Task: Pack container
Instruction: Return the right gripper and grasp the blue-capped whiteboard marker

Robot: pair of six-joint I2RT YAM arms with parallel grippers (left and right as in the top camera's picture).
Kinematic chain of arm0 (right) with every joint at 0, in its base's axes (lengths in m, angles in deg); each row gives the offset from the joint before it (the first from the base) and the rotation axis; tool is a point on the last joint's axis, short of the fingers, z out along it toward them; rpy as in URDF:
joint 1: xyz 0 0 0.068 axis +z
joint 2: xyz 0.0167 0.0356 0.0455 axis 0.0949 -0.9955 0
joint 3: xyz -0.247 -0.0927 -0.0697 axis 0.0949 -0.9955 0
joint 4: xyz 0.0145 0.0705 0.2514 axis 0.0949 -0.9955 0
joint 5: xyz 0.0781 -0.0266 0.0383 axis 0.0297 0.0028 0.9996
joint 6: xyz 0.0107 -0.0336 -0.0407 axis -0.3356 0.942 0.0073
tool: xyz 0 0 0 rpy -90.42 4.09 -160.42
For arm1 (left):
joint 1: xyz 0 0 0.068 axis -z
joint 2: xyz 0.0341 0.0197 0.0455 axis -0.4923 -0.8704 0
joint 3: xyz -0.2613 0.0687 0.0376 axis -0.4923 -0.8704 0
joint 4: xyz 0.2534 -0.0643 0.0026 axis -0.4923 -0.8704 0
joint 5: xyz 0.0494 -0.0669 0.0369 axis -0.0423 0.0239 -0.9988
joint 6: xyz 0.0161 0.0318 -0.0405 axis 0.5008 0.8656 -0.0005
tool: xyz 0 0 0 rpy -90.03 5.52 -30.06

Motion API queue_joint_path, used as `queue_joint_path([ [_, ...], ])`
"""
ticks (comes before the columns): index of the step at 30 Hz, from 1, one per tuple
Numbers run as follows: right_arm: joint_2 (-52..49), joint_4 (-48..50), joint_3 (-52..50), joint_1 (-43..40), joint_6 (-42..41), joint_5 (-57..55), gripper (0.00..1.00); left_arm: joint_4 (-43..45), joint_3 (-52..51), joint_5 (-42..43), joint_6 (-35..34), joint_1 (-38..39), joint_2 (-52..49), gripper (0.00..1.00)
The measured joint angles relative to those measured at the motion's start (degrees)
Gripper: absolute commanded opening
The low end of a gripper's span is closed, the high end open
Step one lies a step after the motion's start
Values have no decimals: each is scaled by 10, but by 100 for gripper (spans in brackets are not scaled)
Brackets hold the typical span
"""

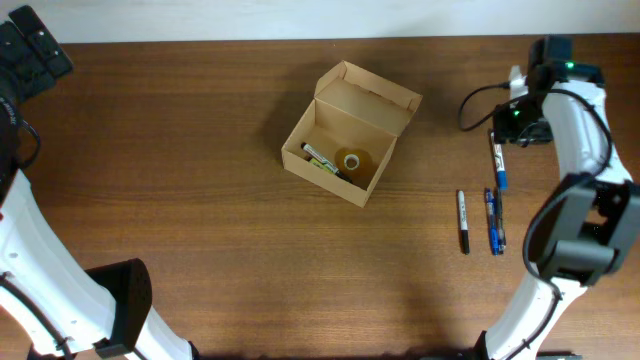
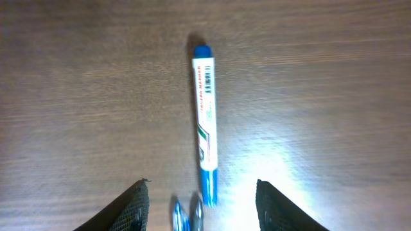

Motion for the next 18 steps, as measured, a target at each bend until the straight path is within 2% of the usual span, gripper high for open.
queue_joint_path([
  [18, -102, 26, 0, 0, 36, 3, 53, 0, 0, 0, 0, 0, 0, 100],
])
